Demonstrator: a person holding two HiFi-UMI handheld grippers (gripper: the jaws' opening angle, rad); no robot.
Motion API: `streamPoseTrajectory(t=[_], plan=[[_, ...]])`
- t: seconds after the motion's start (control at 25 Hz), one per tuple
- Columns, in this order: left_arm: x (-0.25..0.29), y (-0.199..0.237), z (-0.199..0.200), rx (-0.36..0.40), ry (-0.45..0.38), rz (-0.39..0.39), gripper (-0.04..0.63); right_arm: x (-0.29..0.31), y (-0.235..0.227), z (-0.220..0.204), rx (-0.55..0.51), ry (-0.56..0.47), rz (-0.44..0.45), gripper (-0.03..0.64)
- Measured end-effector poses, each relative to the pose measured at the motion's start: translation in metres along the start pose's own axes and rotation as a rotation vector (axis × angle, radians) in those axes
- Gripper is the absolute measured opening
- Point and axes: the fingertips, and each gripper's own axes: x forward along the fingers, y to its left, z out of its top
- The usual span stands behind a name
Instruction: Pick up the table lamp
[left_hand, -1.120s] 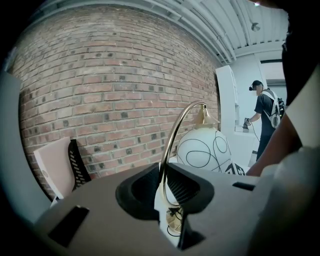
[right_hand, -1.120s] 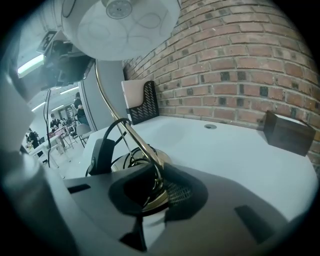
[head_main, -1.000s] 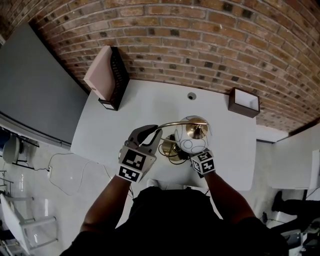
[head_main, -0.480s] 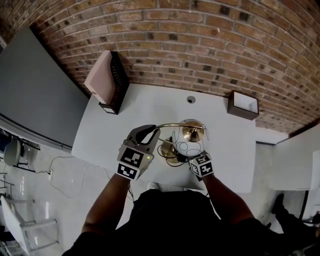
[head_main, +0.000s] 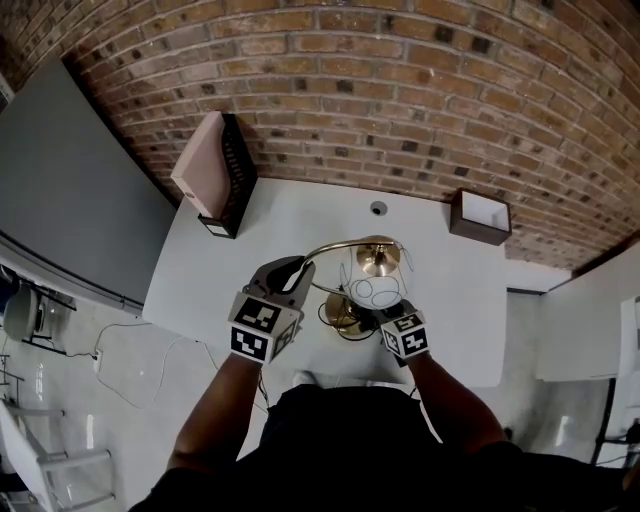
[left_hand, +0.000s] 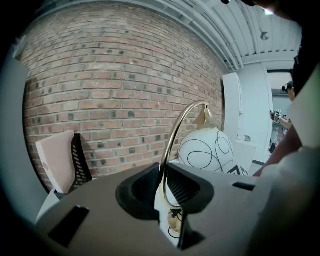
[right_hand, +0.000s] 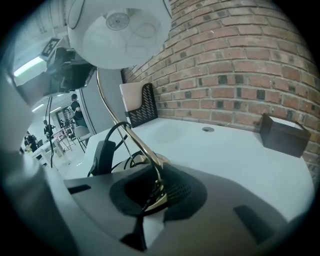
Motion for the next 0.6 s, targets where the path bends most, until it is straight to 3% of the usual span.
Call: streamPoseTrajectory(t=[0.24,0.6], plan=[[-0.025,-0.008,0.029,-0.011,-0.059,-0.029,0.049,-0.031,0.012,0.023,-0.009,-0.057,-0.007,0.048],[-0.056,-0.032,0.066,0.008,-0.079,-0.090,0.051,-0.084,0.026,0.044,0.028,-0.125,-0.038,0.051]])
